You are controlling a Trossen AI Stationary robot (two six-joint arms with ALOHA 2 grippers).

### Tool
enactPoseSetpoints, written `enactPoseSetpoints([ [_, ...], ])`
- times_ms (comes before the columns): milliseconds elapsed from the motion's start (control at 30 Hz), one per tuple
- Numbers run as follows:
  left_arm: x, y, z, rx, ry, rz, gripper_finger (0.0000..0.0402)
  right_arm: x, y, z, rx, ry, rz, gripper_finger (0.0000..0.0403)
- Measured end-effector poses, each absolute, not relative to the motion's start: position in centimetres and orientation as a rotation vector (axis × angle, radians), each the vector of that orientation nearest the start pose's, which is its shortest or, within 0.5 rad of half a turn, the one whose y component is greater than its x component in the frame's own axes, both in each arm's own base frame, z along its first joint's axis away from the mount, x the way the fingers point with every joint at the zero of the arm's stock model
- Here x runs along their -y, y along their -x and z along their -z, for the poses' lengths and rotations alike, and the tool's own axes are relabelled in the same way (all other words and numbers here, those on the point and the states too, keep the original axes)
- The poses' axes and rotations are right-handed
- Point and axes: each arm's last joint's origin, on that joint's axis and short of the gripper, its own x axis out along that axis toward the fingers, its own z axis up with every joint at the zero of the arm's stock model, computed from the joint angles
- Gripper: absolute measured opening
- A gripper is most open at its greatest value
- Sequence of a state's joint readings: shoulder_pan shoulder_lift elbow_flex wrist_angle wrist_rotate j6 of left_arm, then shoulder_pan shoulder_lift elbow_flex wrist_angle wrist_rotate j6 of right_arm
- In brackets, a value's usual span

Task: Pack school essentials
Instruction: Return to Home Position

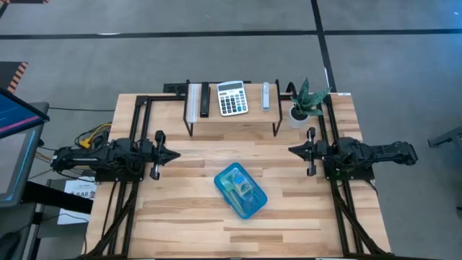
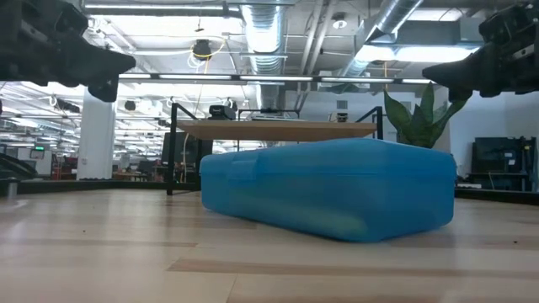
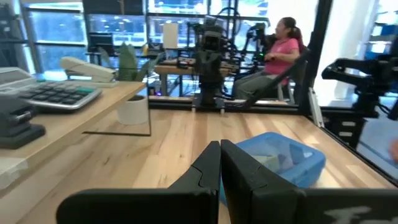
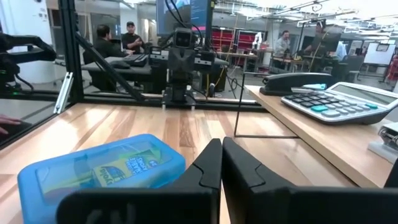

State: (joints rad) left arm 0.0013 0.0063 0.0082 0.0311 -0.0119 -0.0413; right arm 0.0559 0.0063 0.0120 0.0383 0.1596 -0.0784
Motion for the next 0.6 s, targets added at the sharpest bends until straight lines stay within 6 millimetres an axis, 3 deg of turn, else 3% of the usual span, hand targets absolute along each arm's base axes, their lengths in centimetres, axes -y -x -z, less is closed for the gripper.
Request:
enactPoseSetpoints([
  [600,-0.08,-9.76,-16.86,0.034,0.065,-0.024,0.0,-0.08,-9.7,-17.06,0.039,0.073,0.105,0.0029],
])
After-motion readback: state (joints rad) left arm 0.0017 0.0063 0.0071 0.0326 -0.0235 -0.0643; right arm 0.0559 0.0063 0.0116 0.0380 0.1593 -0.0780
